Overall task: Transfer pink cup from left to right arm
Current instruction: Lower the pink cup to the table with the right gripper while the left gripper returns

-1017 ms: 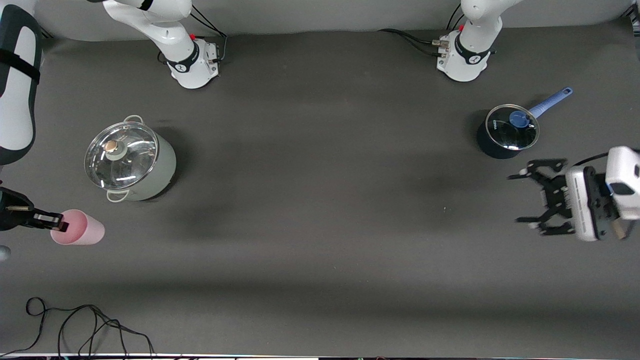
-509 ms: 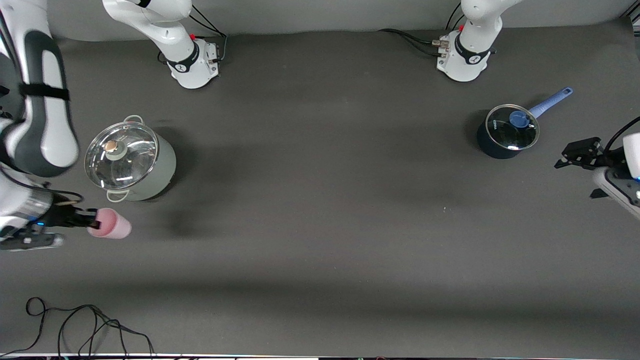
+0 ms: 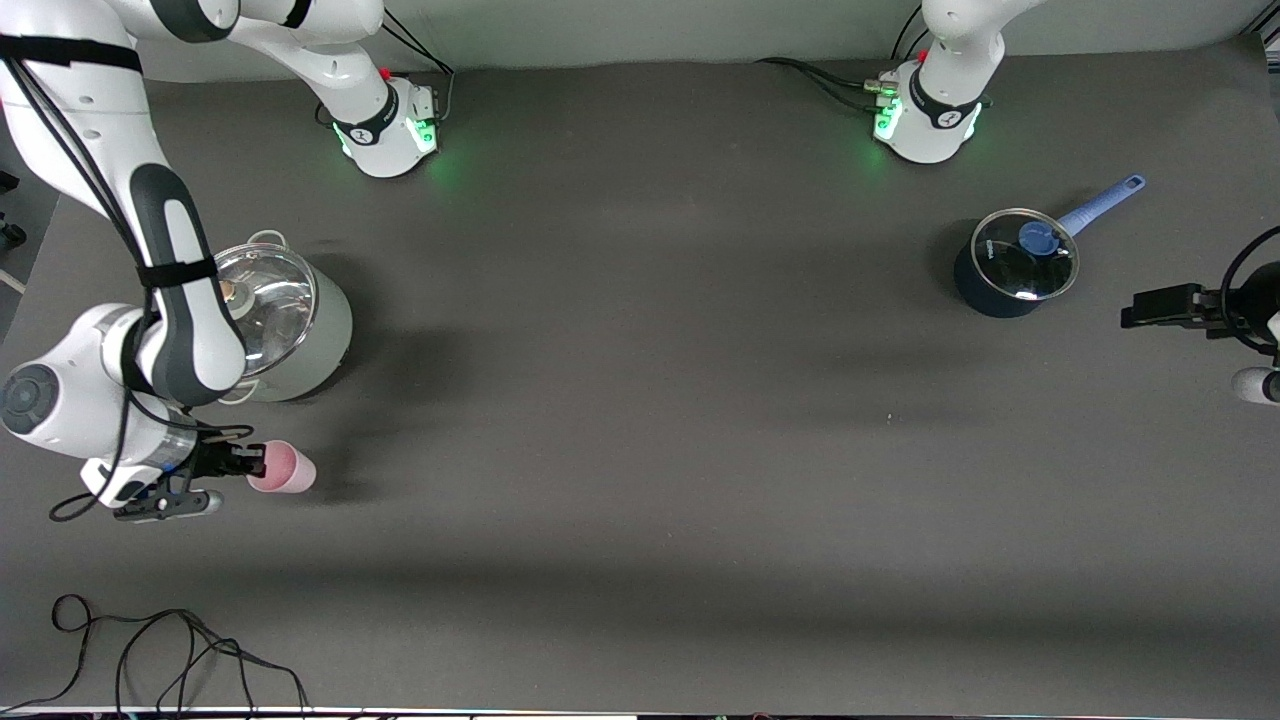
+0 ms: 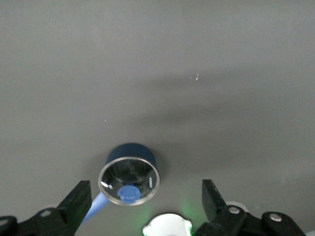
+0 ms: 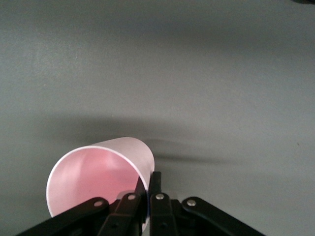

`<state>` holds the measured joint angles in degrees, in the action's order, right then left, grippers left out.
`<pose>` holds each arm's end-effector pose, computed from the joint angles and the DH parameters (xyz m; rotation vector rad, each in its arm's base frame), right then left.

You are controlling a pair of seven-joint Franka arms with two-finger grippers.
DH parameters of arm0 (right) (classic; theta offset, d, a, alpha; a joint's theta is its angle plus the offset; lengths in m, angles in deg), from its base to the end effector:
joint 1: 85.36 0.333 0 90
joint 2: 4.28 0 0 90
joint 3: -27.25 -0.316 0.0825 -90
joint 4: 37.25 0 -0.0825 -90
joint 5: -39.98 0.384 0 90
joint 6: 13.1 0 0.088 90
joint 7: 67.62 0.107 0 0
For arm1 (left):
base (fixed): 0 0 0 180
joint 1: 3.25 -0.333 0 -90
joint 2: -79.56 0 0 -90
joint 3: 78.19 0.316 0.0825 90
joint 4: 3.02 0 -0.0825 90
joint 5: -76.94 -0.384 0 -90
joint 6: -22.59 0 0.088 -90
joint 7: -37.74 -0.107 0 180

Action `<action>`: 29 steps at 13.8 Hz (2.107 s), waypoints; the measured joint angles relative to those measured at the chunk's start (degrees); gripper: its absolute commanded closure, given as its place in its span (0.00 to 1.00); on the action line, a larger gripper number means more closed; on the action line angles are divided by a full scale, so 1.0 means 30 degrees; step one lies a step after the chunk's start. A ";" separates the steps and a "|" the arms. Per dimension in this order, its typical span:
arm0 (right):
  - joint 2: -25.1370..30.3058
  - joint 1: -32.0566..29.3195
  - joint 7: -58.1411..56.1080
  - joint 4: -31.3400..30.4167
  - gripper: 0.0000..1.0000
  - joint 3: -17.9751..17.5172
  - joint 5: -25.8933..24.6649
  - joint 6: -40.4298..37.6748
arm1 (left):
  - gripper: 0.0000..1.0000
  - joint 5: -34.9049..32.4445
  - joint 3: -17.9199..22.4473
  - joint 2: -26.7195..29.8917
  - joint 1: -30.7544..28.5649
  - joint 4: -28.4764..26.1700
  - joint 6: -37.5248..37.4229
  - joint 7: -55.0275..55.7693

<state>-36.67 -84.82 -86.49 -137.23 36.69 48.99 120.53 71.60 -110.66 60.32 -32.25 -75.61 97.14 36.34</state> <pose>0.6630 -0.0908 0.2571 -3.1183 -0.1463 -0.0595 0.6109 0.0335 0.5711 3.0326 -0.1038 -0.3855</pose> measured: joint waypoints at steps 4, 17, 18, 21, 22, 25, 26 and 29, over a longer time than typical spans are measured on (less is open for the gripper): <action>-0.1272 0.0030 0.0000 0.1594 1.00 -0.0051 0.0002 0.0014 | 0.00 -0.1229 -0.0046 0.0053 0.0417 -0.0093 -0.0086 -0.0261; -0.2332 -0.0020 0.0000 0.2630 0.01 -0.0044 0.0016 -0.0259 | 0.00 -0.0715 0.9074 0.0789 0.7544 0.0079 -0.0067 -0.1904; -0.2331 -0.0047 0.0000 0.2630 0.01 -0.0035 0.0017 -0.0423 | 0.00 -0.0282 0.9787 0.1070 0.8041 -0.0254 0.0044 -0.1913; -0.2331 -0.0089 -0.0006 0.2678 0.01 -0.0015 0.0017 -0.0724 | 0.00 0.0461 1.0279 0.2895 0.8305 -0.3234 0.2556 -0.1932; -0.2329 -0.0088 -0.0010 0.2701 0.01 -0.0016 0.0017 -0.0755 | 0.00 0.0796 1.0284 0.3717 0.8311 -0.4645 0.3827 -0.1934; -0.2296 -0.0090 -0.0164 0.2930 0.01 0.0045 0.0011 -0.1583 | 0.00 0.1348 0.9917 0.5448 0.8115 -0.7371 0.5759 -0.1951; -0.2228 -0.0089 -0.0288 0.3099 0.01 0.0068 0.0008 -0.1920 | 0.00 0.1348 0.9569 0.5686 0.7845 -0.7587 0.5956 -0.1950; -0.1535 -0.0083 -0.0576 0.3668 0.01 0.0099 -0.1391 -0.3875 | 0.00 0.1392 0.8983 0.6029 0.7505 -0.7565 0.6140 -0.1856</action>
<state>-41.28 -85.07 -88.22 -126.23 36.98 44.82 108.91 75.78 -83.71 78.41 -9.74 -98.31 115.56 30.77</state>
